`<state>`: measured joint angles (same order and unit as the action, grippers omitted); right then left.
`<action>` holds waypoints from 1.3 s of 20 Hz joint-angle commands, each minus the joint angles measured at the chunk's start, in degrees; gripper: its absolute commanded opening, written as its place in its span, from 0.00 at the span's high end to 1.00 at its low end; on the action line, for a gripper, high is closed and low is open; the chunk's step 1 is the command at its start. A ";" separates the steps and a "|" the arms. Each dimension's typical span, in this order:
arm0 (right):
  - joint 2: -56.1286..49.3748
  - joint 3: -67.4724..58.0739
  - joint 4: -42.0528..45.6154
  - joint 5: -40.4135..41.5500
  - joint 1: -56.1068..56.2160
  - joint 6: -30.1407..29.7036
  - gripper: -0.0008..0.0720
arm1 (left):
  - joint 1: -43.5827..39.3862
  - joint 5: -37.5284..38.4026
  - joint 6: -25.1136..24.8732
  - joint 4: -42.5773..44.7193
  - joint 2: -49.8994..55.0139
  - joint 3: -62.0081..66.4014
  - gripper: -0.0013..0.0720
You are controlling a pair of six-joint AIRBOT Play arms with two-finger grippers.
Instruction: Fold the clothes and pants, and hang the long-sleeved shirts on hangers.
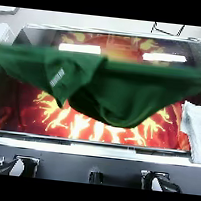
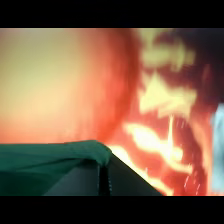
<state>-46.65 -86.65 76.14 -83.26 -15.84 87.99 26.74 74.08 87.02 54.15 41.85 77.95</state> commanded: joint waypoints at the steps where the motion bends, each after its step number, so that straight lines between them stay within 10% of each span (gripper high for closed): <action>1: -2.21 17.00 -7.63 8.98 -0.02 0.52 0.93 | -5.05 2.84 -0.76 -0.87 0.17 -16.96 0.95; 10: -32.26 25.90 -48.52 32.33 0.09 -1.92 0.92 | -24.24 -48.63 3.43 -19.78 25.44 -26.80 0.94; 11: -33.86 25.90 -49.92 32.30 0.07 -2.16 0.78 | -25.31 -50.23 3.41 -22.21 28.13 -25.79 0.85; 13: -34.42 25.68 -50.23 32.39 -0.13 -5.77 0.11 | -25.73 -47.76 3.32 -23.98 31.74 -22.71 0.00; 16: -33.94 22.49 -43.19 24.72 -4.13 -13.22 0.03 | -20.83 -33.31 -8.22 -22.64 31.80 -18.88 0.00; 20: -33.94 23.10 -20.22 9.38 -10.51 -6.64 0.07 | -17.29 -8.63 -3.85 -10.49 31.87 -21.29 0.01; 26: -33.94 34.36 -17.42 6.51 -6.78 -7.45 0.02 | -33.24 -21.99 -6.08 -19.91 32.98 -36.98 0.04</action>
<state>-80.55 -56.62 55.86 -74.35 -23.99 81.03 0.16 57.87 81.84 38.61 74.08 46.48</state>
